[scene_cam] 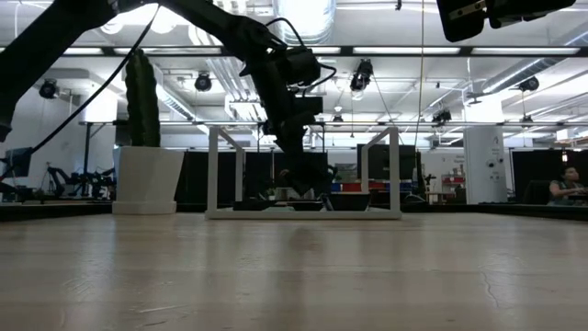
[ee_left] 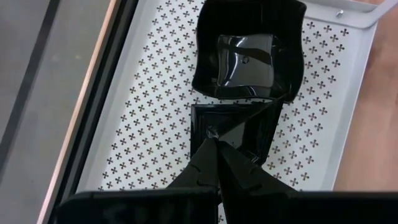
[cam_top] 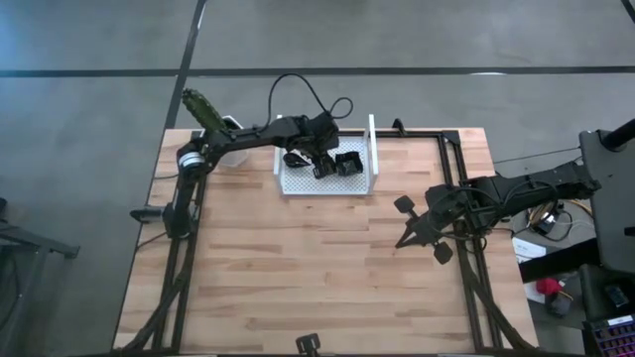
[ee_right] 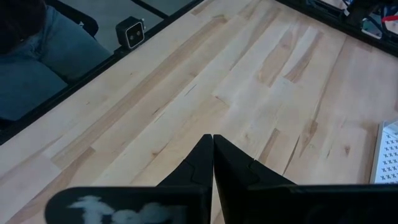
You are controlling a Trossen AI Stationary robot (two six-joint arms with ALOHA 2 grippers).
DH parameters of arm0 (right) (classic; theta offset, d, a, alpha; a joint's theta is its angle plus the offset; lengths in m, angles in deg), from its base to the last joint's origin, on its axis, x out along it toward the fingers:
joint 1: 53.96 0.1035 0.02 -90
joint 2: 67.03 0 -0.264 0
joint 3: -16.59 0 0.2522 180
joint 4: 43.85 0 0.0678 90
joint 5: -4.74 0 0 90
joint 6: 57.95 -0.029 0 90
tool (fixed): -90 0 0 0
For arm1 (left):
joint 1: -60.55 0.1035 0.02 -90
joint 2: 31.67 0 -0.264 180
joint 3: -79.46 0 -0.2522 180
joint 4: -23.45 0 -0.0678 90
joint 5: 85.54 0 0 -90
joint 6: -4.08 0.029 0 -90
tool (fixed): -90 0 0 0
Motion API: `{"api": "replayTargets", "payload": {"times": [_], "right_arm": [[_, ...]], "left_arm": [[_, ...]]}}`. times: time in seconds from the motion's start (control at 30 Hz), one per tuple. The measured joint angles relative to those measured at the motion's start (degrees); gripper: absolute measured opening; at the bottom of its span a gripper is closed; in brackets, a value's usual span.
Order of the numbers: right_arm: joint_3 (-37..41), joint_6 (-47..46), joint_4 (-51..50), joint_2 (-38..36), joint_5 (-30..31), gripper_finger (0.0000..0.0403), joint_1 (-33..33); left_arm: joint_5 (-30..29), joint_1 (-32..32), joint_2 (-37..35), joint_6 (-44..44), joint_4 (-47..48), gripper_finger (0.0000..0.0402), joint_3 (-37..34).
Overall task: Pick & Place Mini shaped plates
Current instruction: Stack the black square plate on top of the black square plate on the shelf
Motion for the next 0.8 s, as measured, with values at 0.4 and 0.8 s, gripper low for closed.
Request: {"api": "replayTargets", "payload": {"times": [0.4,0.8], "right_arm": [[0.0,-0.1,0.0,0.0,0.0,0.0008,0.0],[0.0,0.0,0.0,0.0,0.0,0.0008,0.0]], "left_arm": [[0.0,0.0,-0.1,-0.9,-0.7,0.0000,-1.2],[0.0,0.0,-0.1,-0.9,-1.7,0.0000,-2.8]]}}
